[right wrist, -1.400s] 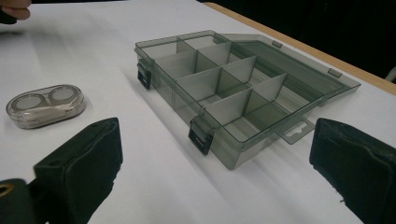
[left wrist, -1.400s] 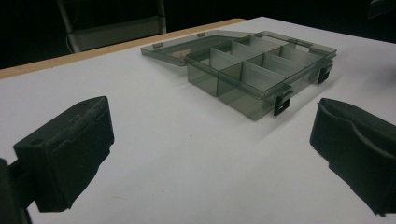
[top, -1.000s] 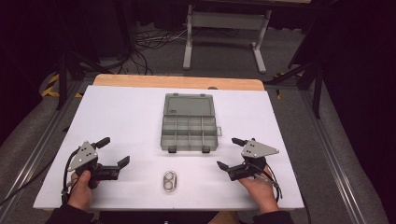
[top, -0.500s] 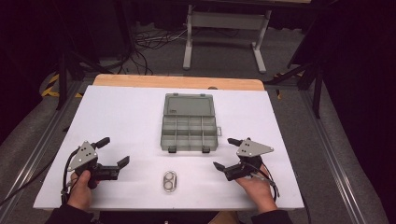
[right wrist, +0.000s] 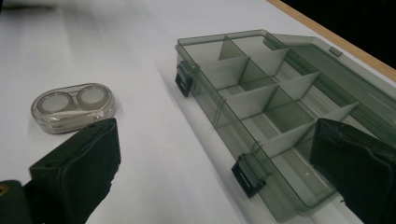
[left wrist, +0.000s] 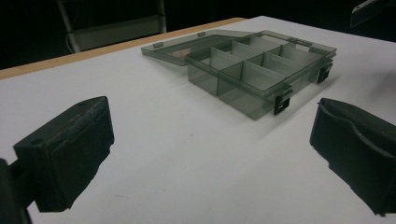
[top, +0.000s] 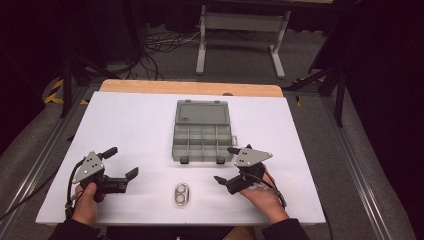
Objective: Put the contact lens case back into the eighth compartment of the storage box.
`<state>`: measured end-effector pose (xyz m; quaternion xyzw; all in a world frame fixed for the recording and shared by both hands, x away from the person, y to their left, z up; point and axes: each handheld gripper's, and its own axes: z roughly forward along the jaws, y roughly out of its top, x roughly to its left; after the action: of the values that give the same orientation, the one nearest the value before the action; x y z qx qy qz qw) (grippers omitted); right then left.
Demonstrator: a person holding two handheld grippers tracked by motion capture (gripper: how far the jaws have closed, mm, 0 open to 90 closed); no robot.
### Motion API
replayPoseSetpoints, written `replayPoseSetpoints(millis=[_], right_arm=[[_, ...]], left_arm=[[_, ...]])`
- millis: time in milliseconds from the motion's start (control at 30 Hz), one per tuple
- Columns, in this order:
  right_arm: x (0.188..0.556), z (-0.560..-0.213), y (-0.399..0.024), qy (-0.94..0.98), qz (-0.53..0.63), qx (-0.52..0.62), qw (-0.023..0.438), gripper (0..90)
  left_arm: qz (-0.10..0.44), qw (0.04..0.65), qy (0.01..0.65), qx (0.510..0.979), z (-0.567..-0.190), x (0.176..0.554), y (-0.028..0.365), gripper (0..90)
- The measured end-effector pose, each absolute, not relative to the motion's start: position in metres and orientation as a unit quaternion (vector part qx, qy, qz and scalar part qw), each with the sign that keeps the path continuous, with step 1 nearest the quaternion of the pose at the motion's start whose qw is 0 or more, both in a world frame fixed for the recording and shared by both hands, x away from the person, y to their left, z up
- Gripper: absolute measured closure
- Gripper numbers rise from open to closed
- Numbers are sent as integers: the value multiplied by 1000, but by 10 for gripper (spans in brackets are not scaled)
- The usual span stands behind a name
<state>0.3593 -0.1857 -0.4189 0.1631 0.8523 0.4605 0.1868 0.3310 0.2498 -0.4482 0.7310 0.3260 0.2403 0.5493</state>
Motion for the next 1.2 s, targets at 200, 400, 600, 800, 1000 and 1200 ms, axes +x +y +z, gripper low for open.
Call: replayPoseSetpoints(millis=[200, 400, 600, 800, 1000, 1200], right_arm=[[360, -417, -172, 857, 462, 148, 175, 27], [361, -415, -160, 859, 466, 131, 165, 26], [361, -413, -146, 864, 466, 113, 153, 25], [360, -410, -133, 868, 467, 95, 141, 25], [359, -409, -123, 872, 465, 81, 128, 36], [358, -408, -114, 875, 463, 71, 121, 35]], left_arm=[[240, 550, 325, 731, -448, 331, 250, 5], [240, 549, 325, 732, -448, 331, 250, 5], [240, 550, 324, 731, -448, 331, 250, 5], [240, 550, 324, 731, -448, 331, 250, 5], [240, 550, 324, 732, -447, 330, 250, 5], [240, 549, 323, 732, -447, 331, 250, 5]])
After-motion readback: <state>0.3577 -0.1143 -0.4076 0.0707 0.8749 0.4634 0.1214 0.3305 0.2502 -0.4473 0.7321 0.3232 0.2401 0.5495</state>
